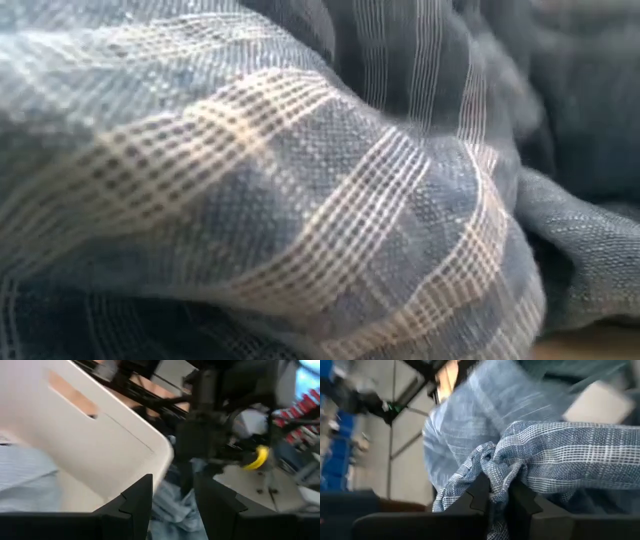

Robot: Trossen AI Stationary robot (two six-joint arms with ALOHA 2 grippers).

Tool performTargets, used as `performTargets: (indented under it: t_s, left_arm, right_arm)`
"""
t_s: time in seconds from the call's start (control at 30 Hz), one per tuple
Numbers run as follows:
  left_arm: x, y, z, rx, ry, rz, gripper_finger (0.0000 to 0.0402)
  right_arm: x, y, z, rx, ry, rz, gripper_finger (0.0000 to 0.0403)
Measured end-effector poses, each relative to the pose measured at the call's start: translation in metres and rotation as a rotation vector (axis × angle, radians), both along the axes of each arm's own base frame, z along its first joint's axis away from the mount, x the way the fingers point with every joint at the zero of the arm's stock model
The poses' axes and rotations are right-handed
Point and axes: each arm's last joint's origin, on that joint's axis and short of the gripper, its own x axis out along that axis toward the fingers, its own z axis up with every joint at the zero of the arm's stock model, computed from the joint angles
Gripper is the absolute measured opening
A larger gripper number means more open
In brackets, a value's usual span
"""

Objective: Sort clothes
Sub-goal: Put the blue polo shirt into the white laundry organizer

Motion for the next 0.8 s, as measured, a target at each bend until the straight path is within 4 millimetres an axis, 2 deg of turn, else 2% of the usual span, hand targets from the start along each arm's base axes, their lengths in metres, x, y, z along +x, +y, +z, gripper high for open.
performTargets:
  t_s: [0.13, 0.37, 0.57, 0.8]
  left_arm:
    - [-0.001, -0.002, 0.0, -0.008, -0.002, -0.069, 0.0153]
    - [-0.001, -0.003, -0.001, -0.014, 0.009, -0.103, 0.0153]
    - [-0.002, -0.003, -0.001, 0.022, 0.003, -0.121, 0.0153]
    - [-0.002, -0.003, -0.001, 0.029, 0.002, -0.127, 0.0153]
  right_arm:
    - [0.019, 0.019, -0.009, -0.058, 0.016, 0.057, 0.0045]
    - [0.046, 0.038, 0.0, -0.216, 0.12, 0.16, 0.0093]
    - [0.047, 0.037, 0.017, -0.305, 0.217, 0.209, 0.0131]
    - [0.04, 0.034, 0.016, -0.366, 0.292, 0.254, 0.0161]
